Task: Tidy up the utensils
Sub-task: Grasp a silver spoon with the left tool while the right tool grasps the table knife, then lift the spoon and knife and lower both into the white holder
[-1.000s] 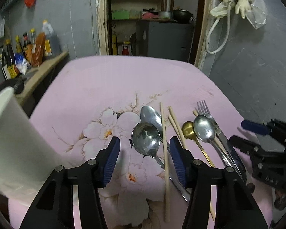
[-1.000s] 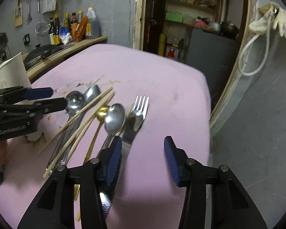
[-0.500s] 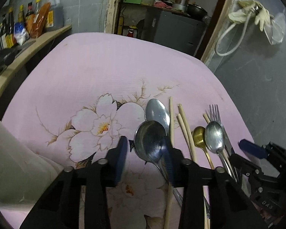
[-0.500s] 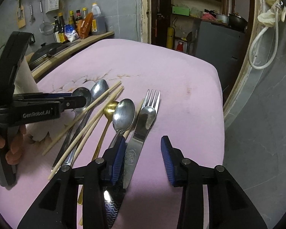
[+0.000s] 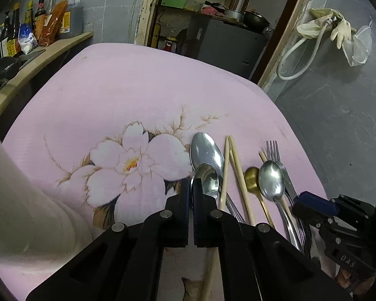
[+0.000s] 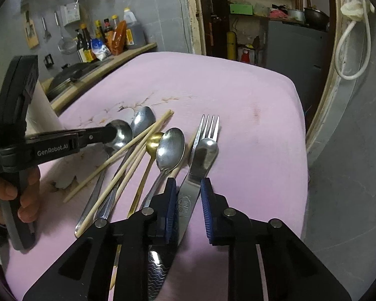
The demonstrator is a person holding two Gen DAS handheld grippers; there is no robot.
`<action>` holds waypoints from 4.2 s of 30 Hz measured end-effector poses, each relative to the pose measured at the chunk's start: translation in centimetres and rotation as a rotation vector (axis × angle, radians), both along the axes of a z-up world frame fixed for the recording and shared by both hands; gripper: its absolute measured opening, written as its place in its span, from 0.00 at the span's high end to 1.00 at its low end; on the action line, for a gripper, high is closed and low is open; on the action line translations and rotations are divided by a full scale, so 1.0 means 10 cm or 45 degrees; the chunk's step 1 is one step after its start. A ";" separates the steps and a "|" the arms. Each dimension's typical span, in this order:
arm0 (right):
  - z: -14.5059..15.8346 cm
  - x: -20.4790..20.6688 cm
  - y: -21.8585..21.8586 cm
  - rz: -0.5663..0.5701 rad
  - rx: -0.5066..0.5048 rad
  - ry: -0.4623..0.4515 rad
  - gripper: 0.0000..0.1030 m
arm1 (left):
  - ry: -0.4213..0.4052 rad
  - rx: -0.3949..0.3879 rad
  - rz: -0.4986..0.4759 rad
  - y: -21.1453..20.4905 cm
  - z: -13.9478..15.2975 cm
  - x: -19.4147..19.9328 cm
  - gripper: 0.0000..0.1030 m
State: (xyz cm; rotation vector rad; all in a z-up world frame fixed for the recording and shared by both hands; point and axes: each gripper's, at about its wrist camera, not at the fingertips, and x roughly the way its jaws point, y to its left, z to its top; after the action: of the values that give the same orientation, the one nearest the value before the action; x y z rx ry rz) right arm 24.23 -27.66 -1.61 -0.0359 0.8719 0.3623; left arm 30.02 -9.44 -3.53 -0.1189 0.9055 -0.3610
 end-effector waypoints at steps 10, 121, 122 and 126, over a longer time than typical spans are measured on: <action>0.04 -0.25 -0.16 -0.070 -0.045 -0.015 0.92 | 0.069 -0.030 -0.034 0.16 0.05 -0.41 1.00; 0.94 -0.11 2.25 0.265 0.268 -0.921 0.83 | -0.914 0.258 0.668 2.29 0.93 -0.75 0.99; 0.90 -0.11 2.27 0.274 0.253 -0.908 0.83 | -0.897 0.250 0.661 2.29 0.91 -0.74 0.99; 0.75 -0.10 2.32 0.305 0.213 -0.862 0.83 | -0.844 0.204 0.589 2.27 0.82 -0.76 0.99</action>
State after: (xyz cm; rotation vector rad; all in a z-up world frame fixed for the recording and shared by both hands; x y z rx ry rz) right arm 23.22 -4.49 5.85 -0.1021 0.1645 0.6012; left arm 22.42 13.27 4.65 -0.0513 0.2304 0.1103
